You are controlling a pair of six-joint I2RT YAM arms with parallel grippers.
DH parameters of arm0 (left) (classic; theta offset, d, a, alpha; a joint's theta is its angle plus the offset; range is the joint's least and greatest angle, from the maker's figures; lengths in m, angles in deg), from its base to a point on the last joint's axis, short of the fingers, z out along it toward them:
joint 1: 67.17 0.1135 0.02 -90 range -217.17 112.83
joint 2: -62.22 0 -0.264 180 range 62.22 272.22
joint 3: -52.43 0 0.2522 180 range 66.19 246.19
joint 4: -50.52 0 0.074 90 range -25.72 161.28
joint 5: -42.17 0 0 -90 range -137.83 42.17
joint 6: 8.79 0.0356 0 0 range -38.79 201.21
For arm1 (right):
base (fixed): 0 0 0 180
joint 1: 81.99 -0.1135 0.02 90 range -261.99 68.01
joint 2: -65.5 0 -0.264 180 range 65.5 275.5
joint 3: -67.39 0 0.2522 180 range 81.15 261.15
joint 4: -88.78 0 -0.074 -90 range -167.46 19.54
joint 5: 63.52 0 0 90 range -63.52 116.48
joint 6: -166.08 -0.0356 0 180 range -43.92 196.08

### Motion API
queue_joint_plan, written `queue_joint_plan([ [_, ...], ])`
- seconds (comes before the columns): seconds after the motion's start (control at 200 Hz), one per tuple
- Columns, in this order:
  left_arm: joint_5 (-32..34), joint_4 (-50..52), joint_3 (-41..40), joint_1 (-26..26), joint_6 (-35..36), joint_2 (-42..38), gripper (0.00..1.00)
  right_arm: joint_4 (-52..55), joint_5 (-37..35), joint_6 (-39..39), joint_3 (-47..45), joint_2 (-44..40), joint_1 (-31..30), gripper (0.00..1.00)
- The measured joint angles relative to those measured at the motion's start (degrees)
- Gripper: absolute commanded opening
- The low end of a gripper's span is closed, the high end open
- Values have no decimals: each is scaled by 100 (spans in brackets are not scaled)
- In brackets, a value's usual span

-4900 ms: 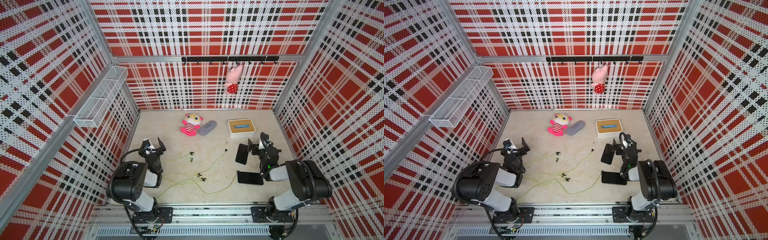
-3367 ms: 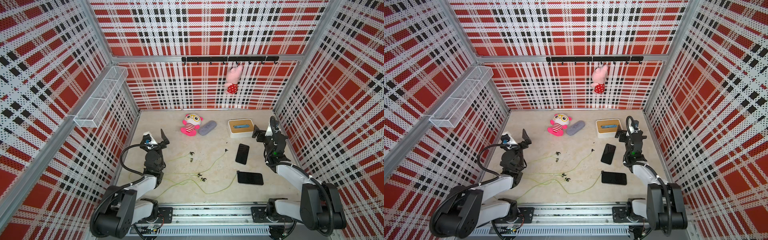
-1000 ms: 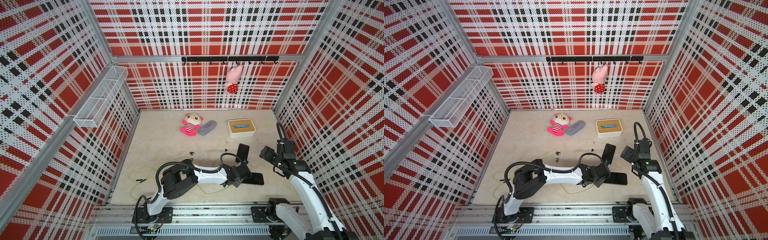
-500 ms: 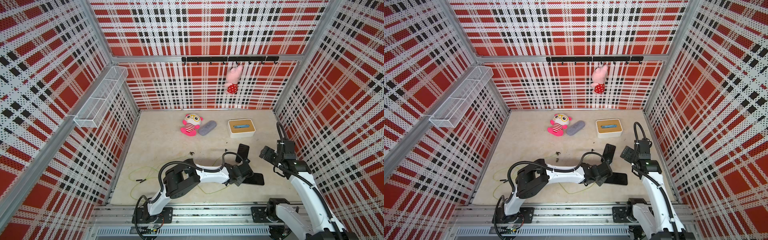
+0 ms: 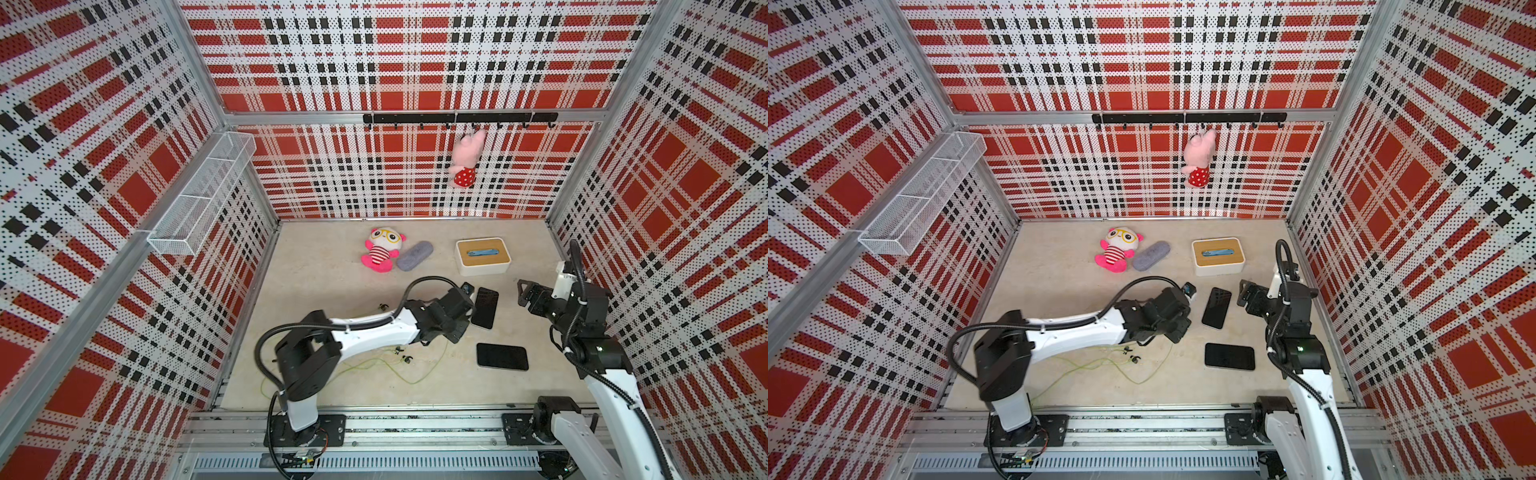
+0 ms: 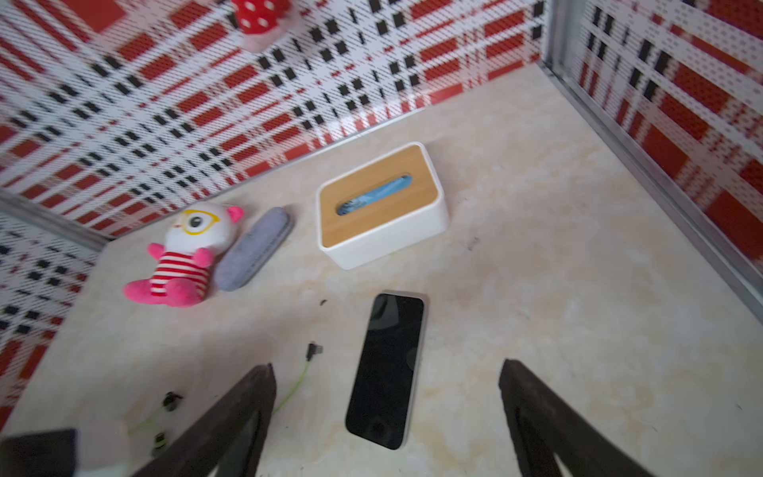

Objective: Plug wired earphones into phones
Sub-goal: Pick up the wired earphone from the center of the board.

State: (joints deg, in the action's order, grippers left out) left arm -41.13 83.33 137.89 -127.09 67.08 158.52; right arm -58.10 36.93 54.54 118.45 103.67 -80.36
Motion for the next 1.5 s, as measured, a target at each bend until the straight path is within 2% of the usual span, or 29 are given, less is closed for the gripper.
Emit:
queue_joint_plan([
  [0.145,-881,-968,-1025,424,260,-1633,0,-977,1357,566,-407,-271,0,64],
  [0.271,-1598,-1768,-1939,728,487,-2636,0,-1241,2664,1272,-280,-52,-157,56],
  [0.341,-1932,-2048,-2302,745,732,-3069,0,-1152,3220,1856,79,243,-540,54],
  [0.471,-2483,-2262,-2472,732,1248,-3565,0,-890,3724,2992,706,682,-1591,52],
  [0.566,-2774,-2225,-2369,734,1593,-3665,0,-734,3956,3620,1104,894,-2159,47],
  [0.696,-3119,-2024,-2162,734,1982,-3646,0,-518,4207,4234,1574,1172,-2435,42],
  [1.047,-3351,-1766,-2140,739,2472,-3633,0,487,4507,5204,1849,1423,-2756,40],
  [1.207,-3348,-1652,-2140,739,2623,-3630,0,946,4503,5569,1908,1530,-2848,34],
  [1.408,-3346,-1600,-2140,739,2706,-3604,0,1040,4503,5742,1912,1563,-2940,29],
  [1.498,-3346,-1596,-2140,739,2726,-3585,0,1038,4498,5781,1912,1585,-2970,23],
])
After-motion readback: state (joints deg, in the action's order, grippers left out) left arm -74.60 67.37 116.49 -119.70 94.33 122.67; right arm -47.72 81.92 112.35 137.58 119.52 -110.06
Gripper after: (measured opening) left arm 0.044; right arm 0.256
